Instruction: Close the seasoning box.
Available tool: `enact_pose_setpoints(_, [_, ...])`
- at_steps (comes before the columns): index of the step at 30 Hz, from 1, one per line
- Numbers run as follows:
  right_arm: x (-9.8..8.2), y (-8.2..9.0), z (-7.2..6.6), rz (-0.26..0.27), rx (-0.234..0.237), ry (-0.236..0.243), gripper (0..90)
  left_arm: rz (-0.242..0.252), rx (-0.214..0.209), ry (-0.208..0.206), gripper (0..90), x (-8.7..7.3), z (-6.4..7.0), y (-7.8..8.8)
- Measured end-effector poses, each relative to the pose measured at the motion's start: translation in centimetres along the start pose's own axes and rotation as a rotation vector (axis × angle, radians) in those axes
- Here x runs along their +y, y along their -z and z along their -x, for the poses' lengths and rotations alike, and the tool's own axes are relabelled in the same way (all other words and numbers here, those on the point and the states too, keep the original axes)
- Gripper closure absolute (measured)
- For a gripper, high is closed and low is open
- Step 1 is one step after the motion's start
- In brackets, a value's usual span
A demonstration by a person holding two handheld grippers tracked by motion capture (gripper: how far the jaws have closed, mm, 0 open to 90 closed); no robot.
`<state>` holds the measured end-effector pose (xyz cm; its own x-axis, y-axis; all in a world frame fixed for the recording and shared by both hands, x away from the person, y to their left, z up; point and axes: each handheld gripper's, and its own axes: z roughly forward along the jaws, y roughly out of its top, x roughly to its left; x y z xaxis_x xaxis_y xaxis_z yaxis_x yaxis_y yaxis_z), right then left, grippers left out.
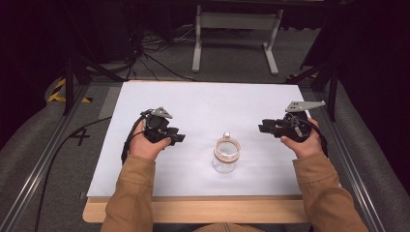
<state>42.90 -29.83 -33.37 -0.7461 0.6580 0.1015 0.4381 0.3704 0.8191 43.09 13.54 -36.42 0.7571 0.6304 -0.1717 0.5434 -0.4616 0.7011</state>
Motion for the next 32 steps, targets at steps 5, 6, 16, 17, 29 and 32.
enact_pose_setpoints(5, [-0.9, -1.0, 1.5, -0.025, -0.053, -0.01, 61.3, -0.002, 0.014, 0.024, 58.5, -0.7, -0.8, -0.3])
enact_pose_setpoints(6, [-1.2, -1.2, 1.9, -0.032, -0.064, -0.013, 60.6, -0.005, 0.016, 0.036, 58.5, -0.9, -1.2, -0.5])
enact_pose_setpoints(16, [-3.8, -3.5, 4.2, -0.124, -0.113, -0.051, 58.4, -0.04, 0.025, 0.058, 58.1, -1.6, -2.4, -2.1])
enact_pose_setpoints(17, [-4.4, -4.0, 4.5, -0.138, -0.118, -0.053, 57.8, -0.048, 0.023, 0.055, 57.9, -1.7, -2.5, -2.4])
enact_pose_setpoints(29, [-6.7, -6.5, 4.6, -0.204, -0.123, -0.014, 56.9, -0.094, 0.032, 0.03, 53.4, -1.9, -2.8, -4.0])
enact_pose_setpoints(32, [-6.8, -6.5, 4.5, -0.198, -0.124, -0.01, 56.1, -0.082, 0.035, 0.019, 51.8, -1.9, -2.9, -4.0])
